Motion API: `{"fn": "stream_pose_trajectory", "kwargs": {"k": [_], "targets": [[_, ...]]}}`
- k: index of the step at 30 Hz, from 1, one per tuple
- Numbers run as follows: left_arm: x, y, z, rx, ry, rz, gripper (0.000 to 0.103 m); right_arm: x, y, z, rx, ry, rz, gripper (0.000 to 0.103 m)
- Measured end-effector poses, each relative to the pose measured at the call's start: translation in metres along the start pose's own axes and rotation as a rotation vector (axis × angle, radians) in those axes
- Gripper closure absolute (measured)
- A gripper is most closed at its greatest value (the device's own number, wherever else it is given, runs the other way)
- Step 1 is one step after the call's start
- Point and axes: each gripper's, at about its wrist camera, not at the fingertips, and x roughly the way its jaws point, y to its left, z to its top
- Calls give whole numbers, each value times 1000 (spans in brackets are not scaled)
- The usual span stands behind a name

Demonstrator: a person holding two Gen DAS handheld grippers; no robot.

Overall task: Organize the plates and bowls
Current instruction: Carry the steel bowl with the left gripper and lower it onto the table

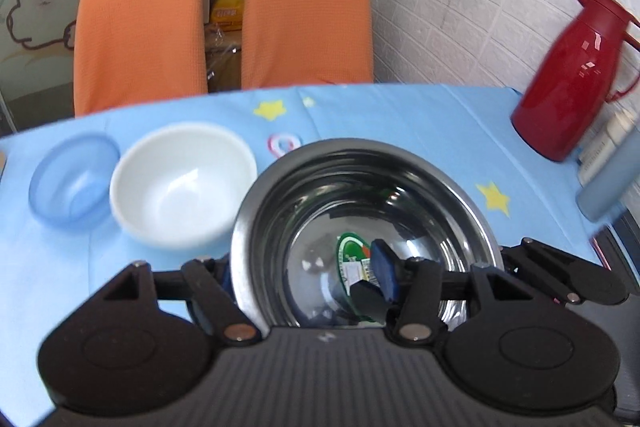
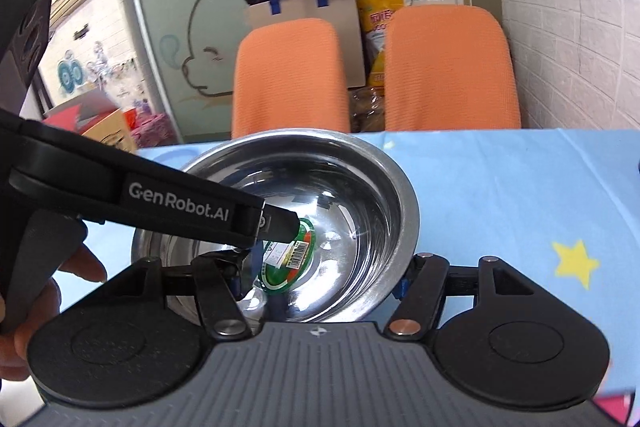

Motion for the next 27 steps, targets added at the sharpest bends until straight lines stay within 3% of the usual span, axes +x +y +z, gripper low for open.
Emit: {"fn": "stream_pose_trajectory", "kwargs": {"k": [6, 13, 22, 27], "targets": [[-31, -14, -67, 8, 58, -57, 49, -49, 33, -52, 9, 58, -13, 0], [-49, -22, -112, 22, 80, -108, 49, -79, 56, -87, -8, 80, -73, 0], [-45, -23, -130, 27, 86, -111, 48, -79, 56, -105, -9, 105, -76, 0], [-45, -25, -127, 48, 84, -96, 32, -87, 49, -107, 32, 99, -50, 0]]}}
